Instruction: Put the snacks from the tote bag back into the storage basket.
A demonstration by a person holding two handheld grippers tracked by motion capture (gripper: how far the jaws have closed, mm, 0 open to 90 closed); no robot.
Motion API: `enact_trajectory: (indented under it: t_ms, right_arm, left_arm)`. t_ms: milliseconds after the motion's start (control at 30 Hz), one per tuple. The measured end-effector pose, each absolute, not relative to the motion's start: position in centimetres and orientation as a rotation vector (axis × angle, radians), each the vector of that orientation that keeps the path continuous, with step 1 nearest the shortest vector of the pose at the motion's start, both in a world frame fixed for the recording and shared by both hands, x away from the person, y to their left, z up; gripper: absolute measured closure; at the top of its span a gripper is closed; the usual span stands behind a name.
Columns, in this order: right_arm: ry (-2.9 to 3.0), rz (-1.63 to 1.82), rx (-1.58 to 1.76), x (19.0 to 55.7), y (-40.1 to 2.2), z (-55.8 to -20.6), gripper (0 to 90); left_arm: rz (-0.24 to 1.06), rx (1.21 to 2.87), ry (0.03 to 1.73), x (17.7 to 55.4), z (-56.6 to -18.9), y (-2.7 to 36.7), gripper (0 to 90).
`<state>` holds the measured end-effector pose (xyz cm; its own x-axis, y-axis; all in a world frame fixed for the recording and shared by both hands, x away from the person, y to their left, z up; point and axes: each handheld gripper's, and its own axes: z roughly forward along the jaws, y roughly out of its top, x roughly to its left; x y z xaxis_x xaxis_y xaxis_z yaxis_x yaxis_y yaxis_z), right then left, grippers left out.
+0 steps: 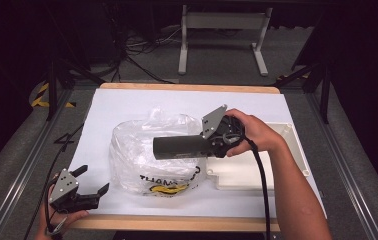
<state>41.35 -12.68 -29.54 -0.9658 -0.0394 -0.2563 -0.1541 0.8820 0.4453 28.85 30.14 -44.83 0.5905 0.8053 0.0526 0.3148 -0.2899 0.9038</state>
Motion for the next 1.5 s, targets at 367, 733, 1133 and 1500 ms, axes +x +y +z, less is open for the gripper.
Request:
enact_trajectory:
  t_ms: [367, 733, 1133, 1500]
  right_arm:
    - [2.798, 0.684, -0.106, 41.2, -14.9, -29.0, 42.7]
    - [2.791, 0.672, -0.069, 41.0, -16.7, -28.8, 42.7]
    - [2.779, 0.683, -0.03, 40.8, -19.0, -28.5, 42.7]
    - [2.765, 0.673, 0.013, 40.6, -21.5, -28.3, 42.7]
  left_arm:
    - [0.645, 1.858, 0.905, 28.8, -44.8, 30.2, 7.4]
    - [0.642, 1.853, 0.904, 28.8, -44.7, 30.3, 7.3]
    - [0.644, 1.85, 0.911, 28.8, -44.8, 30.3, 7.2]
    - [0.646, 1.847, 0.915, 28.8, -44.7, 30.4, 7.2]
